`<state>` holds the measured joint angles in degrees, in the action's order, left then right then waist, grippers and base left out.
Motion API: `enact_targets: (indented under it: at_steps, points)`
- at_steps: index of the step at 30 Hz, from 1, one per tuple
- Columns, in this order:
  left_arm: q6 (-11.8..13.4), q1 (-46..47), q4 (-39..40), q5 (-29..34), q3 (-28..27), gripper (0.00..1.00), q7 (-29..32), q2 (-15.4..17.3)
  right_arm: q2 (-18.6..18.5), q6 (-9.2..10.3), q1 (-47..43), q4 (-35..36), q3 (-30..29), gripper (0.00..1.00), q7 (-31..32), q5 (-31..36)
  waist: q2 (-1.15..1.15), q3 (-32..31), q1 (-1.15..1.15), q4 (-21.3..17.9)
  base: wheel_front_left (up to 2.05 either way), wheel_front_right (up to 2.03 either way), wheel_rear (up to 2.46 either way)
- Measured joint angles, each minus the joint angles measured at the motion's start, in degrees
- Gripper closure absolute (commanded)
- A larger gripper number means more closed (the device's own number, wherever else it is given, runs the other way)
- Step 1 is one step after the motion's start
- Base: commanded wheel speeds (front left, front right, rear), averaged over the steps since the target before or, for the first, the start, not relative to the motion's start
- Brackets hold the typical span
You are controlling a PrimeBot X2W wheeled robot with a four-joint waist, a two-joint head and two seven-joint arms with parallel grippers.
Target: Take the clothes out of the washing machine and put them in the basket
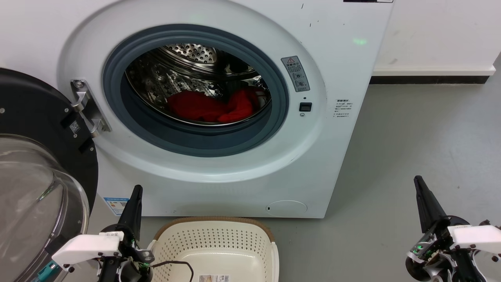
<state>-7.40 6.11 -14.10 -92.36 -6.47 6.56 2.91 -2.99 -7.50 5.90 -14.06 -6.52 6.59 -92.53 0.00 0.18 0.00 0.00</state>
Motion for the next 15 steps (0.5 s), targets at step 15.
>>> enact_targets:
  at_steps: [15]
  points:
    - [0.0, 0.0, 0.0, 0.0, 0.0, 1.0, 0.0, 0.0, 0.0, 0.0, 0.0, 0.0, 0.0, 1.0, 0.0, 0.0, 0.0, 0.0, 0.0, 0.0, 0.0, 0.0, 0.0]
